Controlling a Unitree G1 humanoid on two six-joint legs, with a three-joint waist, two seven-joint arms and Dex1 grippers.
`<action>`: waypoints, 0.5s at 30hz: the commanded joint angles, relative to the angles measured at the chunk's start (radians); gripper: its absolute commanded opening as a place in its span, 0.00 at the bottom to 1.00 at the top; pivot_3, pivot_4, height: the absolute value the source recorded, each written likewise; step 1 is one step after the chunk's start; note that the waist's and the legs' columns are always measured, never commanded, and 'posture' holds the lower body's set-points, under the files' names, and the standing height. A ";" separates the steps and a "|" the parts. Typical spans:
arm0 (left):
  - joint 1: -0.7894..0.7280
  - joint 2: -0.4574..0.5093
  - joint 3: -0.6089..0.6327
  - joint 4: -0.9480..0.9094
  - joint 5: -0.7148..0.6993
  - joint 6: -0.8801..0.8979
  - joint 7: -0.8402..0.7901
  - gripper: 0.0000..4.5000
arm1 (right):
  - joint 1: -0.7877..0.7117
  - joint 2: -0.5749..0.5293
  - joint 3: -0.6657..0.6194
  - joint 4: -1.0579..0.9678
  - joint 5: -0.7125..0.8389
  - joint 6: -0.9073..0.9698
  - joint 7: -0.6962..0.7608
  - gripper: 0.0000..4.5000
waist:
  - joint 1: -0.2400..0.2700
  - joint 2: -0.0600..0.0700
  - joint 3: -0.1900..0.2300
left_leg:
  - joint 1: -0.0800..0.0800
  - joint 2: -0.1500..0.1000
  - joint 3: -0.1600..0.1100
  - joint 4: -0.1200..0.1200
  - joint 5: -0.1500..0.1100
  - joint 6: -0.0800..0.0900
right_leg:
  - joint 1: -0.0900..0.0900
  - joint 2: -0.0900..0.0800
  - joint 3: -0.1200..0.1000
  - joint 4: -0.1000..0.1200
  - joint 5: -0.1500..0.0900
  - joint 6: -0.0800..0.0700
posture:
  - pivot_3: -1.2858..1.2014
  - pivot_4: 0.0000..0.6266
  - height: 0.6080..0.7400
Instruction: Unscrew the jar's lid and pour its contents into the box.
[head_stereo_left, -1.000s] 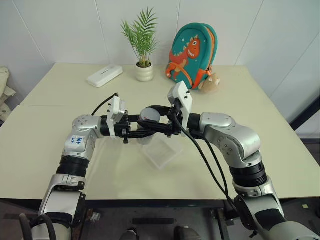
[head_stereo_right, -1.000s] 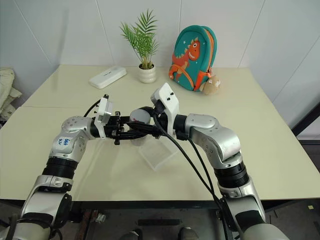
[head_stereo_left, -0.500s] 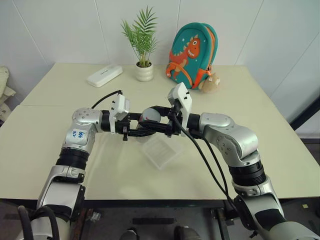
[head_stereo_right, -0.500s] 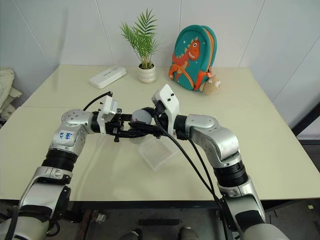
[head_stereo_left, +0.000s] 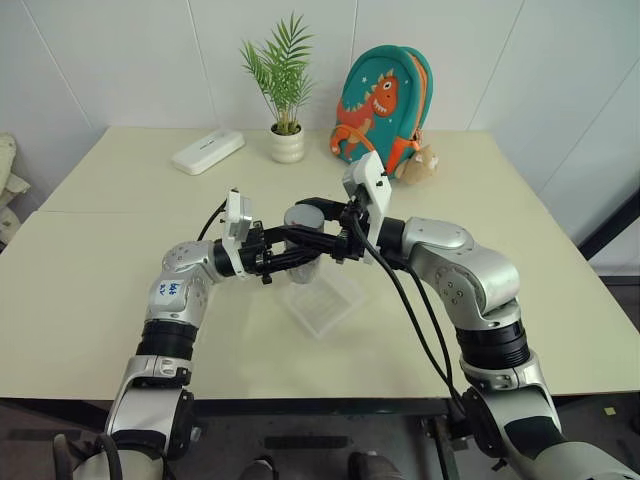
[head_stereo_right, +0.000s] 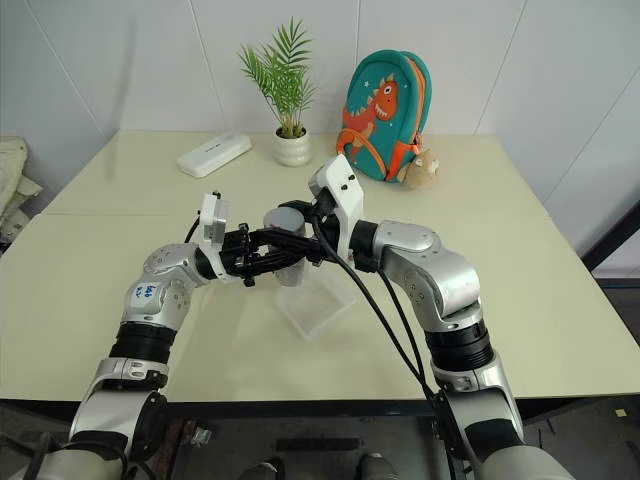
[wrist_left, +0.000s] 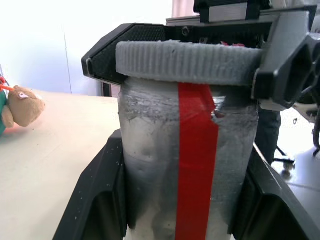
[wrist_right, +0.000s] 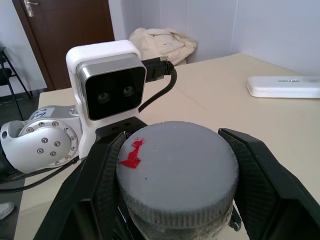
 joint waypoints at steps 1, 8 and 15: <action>0.017 -0.010 -0.018 0.010 0.026 0.036 0.077 0.45 | -0.061 0.068 0.052 -0.135 0.119 -0.029 0.092 0.59 | 0.001 0.000 0.000 | 0.000 0.000 0.000 0.001 0.000 0.000 | 0.000 0.000 0.000 0.000 0.000 0.000 | 0.52 0.24 1.00; 0.008 0.003 -0.013 0.016 0.028 0.041 0.063 0.45 | -0.062 0.068 0.048 -0.130 0.132 -0.006 0.094 0.67 | 0.001 0.000 0.000 | 0.000 0.000 0.000 0.002 0.000 0.000 | 0.000 0.000 0.000 0.000 0.000 0.000 | 0.52 0.24 1.00; -0.009 0.013 -0.014 0.040 0.025 0.032 0.033 0.45 | -0.067 0.057 0.042 -0.120 0.131 -0.004 0.094 0.99 | 0.002 0.000 0.000 | 0.000 0.000 0.000 0.001 0.000 0.000 | 0.000 0.000 0.000 0.000 0.000 0.000 | 0.52 0.24 1.00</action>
